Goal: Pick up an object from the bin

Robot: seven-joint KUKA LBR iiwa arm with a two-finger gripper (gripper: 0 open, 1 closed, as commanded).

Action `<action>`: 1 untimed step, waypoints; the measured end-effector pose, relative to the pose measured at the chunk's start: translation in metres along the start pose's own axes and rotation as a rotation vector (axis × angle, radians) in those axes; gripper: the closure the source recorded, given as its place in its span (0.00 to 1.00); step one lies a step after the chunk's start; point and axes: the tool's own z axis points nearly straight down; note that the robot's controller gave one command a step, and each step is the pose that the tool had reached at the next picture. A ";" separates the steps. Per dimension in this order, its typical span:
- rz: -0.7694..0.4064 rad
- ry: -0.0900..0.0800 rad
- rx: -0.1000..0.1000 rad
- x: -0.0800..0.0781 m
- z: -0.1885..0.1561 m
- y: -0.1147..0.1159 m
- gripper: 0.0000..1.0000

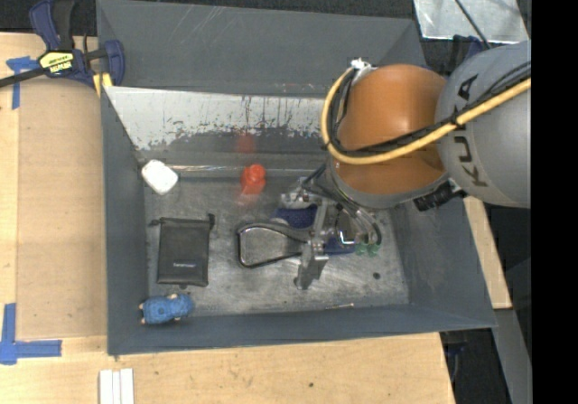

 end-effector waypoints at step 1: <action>-0.439 -0.006 0.001 -0.055 0.119 -0.025 0.00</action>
Offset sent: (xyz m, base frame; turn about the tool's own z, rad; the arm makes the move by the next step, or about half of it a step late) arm 0.0537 -0.0250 -0.1198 -0.4411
